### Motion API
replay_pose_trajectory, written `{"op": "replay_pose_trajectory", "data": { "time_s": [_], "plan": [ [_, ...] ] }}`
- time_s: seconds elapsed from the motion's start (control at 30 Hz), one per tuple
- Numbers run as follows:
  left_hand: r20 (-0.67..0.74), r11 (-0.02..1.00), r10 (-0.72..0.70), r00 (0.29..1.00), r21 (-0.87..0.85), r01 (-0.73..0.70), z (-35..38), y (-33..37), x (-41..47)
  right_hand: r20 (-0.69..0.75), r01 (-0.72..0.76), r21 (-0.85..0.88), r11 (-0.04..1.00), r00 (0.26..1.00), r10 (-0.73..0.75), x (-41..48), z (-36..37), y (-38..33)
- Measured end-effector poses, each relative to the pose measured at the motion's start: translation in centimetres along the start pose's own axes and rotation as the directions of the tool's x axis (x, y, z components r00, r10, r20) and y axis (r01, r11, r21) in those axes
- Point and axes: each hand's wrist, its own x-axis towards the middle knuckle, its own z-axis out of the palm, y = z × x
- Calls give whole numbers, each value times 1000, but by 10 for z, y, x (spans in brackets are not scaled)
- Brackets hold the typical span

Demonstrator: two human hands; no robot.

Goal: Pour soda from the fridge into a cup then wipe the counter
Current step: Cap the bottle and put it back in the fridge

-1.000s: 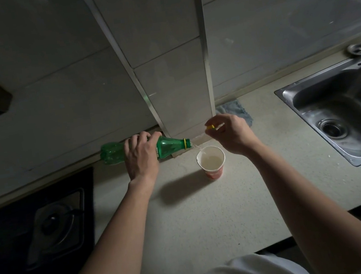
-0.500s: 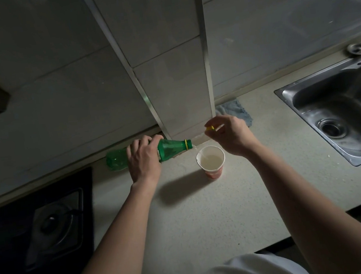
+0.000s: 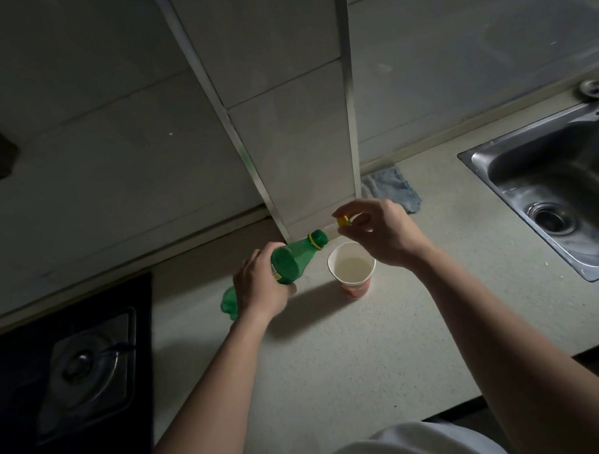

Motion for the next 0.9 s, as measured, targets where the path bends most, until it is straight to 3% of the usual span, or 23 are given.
{"op": "replay_pose_trajectory", "data": {
  "time_s": [0.3,0.77,0.9],
  "plan": [
    [159,958,-135,978,-231,170,7,-4,-16,90,129,44,991,987,-133,1,4,-15],
    [169,965,-114,979,-214,150,-6,-3,-16,106,174,99,980,977,-184,0,23,-31],
    [144,969,-113,983,-203,142,-8,-2,-16,117,238,18,971,964,-238,0,22,-33]
  ]
}}
